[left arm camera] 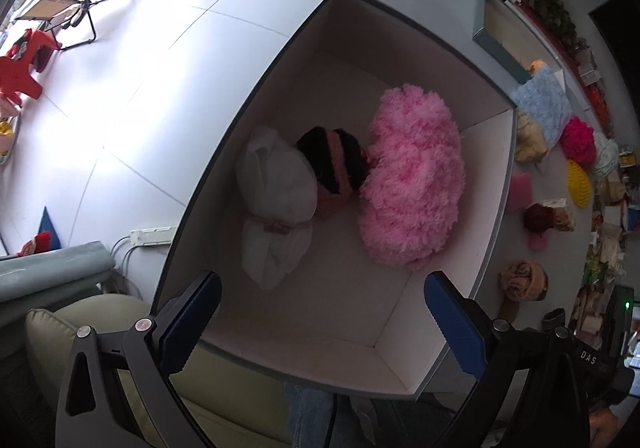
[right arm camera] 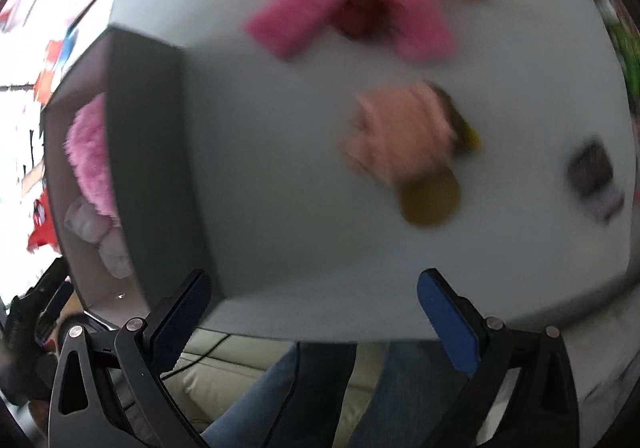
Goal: Organize soft objects
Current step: 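Reach the left tool to the pink knit glove while the right reaches the yellow snack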
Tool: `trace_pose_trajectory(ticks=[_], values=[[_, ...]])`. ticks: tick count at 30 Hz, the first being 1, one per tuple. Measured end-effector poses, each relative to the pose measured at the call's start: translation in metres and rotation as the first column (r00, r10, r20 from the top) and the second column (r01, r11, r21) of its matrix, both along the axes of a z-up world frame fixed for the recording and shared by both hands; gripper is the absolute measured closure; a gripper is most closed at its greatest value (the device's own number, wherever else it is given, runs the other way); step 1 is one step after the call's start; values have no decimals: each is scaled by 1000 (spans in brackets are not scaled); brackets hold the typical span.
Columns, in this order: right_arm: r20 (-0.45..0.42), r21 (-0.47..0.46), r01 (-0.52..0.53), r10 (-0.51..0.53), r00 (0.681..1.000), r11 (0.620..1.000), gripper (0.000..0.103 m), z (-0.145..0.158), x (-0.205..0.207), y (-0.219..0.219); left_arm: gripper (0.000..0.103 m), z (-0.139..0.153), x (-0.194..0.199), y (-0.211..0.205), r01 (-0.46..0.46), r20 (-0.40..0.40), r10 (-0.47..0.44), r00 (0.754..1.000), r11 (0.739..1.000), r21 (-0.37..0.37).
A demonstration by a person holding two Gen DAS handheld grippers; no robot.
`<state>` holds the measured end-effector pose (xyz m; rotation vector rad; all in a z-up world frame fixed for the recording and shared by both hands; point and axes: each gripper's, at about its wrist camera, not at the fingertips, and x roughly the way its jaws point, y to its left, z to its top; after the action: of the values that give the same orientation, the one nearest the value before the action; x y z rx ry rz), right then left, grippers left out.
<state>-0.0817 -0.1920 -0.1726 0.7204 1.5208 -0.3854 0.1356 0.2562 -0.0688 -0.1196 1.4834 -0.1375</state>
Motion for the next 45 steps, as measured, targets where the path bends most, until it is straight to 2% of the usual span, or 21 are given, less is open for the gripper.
trace_pose_trajectory(ticks=[3, 8, 11, 15, 18, 21, 24, 29, 38, 42, 45], values=[[-12, 33, 84, -84, 996, 996, 0, -11, -27, -16, 1, 1, -6, -14, 43, -8, -43, 999, 998, 36], [-19, 69, 169, -169, 986, 983, 0, -25, -59, -36, 1, 7, -16, -66, 185, -9, -185, 983, 981, 59], [-22, 78, 198, -196, 980, 977, 0, -29, -69, -38, 1, 10, -22, -107, 291, -1, -291, 957, 955, 66], [-20, 89, 232, -232, 973, 969, 0, -31, -87, -53, 1, 15, -34, -167, 436, 12, -439, 899, 896, 78], [-27, 89, 263, -262, 965, 961, 0, -34, -102, -62, 1, 11, -41, -203, 498, 1, -500, 866, 864, 76], [-39, 90, 293, -290, 956, 952, 0, -37, -106, -60, 1, -1, -44, -233, 522, -34, -521, 853, 850, 69], [-54, 93, 327, -323, 945, 941, 0, -42, -119, -71, 1, -17, -50, -265, 516, -74, -512, 856, 855, 56], [-70, 88, 343, -338, 939, 935, 0, -40, -133, -87, 1, -38, -51, -302, 466, -107, -459, 882, 884, 45], [-74, 85, 224, -218, 973, 971, 0, -34, -119, -79, 1, -84, -52, -354, 426, -119, -414, 903, 898, 107], [-75, 62, 118, -113, 991, 991, 0, -32, -105, -59, 1, -101, -47, -355, 403, -123, -387, 914, 899, 170], [-51, 44, 57, -55, 997, 997, 0, -26, -92, -45, 1, -102, -37, -344, 370, -101, -356, 929, 909, 193]])
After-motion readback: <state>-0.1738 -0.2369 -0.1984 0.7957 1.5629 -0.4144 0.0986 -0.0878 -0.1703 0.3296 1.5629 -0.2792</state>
